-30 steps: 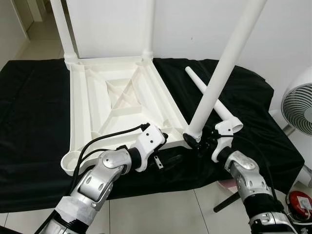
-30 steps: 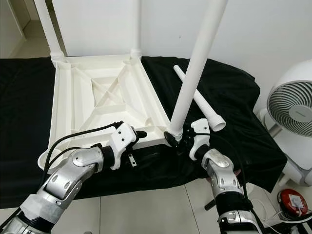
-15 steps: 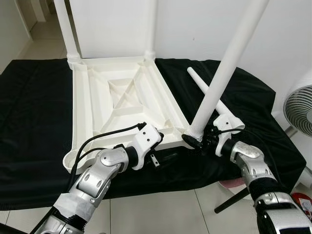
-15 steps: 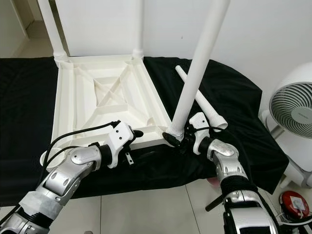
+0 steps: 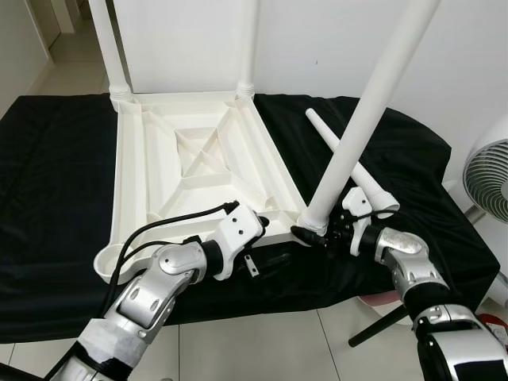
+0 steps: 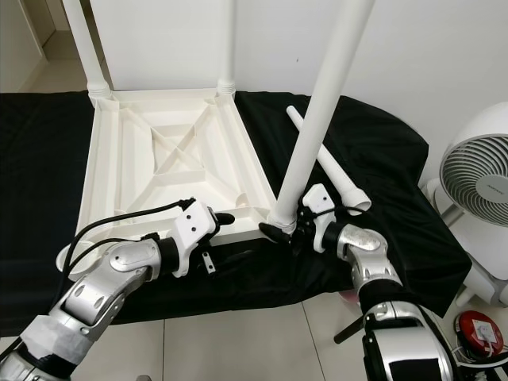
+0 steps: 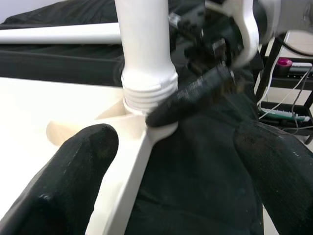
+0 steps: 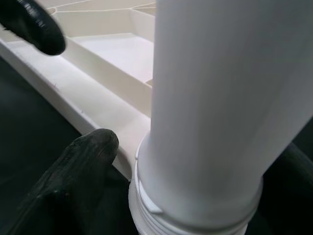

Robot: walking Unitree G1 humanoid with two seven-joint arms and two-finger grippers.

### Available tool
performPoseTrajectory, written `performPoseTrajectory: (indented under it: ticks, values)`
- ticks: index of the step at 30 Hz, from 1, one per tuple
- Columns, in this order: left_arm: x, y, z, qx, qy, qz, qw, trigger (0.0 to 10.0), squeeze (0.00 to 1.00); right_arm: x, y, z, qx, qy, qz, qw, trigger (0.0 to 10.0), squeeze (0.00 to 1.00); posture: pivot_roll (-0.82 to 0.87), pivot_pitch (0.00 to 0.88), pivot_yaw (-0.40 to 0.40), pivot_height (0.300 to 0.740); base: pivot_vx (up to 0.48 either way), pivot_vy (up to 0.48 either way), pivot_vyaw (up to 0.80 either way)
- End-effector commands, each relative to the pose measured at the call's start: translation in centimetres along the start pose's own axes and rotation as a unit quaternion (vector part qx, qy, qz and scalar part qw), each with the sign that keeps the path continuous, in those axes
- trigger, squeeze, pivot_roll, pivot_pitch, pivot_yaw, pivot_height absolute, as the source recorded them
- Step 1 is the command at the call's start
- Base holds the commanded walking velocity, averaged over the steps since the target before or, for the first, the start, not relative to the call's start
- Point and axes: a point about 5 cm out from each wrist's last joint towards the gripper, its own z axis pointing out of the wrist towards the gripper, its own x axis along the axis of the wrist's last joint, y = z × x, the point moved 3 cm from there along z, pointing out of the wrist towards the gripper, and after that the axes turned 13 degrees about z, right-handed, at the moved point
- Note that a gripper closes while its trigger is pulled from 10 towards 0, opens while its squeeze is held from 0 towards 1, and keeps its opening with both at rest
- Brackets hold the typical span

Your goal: Building children table

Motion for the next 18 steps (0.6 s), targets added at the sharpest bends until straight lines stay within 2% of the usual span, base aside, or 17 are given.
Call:
performPoseTrajectory:
  ticks: [1,4,9,12,18]
  values:
    - [0.4,1.4,0.0,-0.068,0.015,0.0,0.998,10.0,0.0,-1.2,-1.3,0.4,0.031,-0.015,0.008,0.999,10.0,0.0,-0.05,0.039,-0.058,0.74,0.0,0.0,0.0]
    - [0.6,1.5,-0.1,-0.069,0.016,0.002,0.997,10.0,0.0,-1.2,-2.4,0.8,0.049,0.0,0.012,0.999,10.0,0.0,-0.05,0.039,-0.06,0.74,0.0,0.0,0.0]
    - [0.8,1.5,0.0,-0.066,0.018,0.002,0.998,10.0,0.0,-1.2,-3.2,0.9,0.047,0.021,0.02,0.998,10.0,0.0,-0.05,0.038,-0.064,0.74,0.0,0.0,0.0]
    - [0.7,1.6,0.0,-0.066,0.017,0.001,0.998,10.0,0.0,-1.1,-2.9,0.8,0.027,0.034,0.02,0.999,10.0,0.0,-0.06,0.033,-0.066,0.74,0.0,0.0,0.0]
    - [-0.1,1.9,-0.1,-0.062,0.006,-0.007,0.998,10.0,0.0,-0.1,-1.8,0.7,-0.032,0.08,0.049,0.995,10.0,0.0,-0.08,0.022,-0.052,0.74,0.0,0.0,0.0]
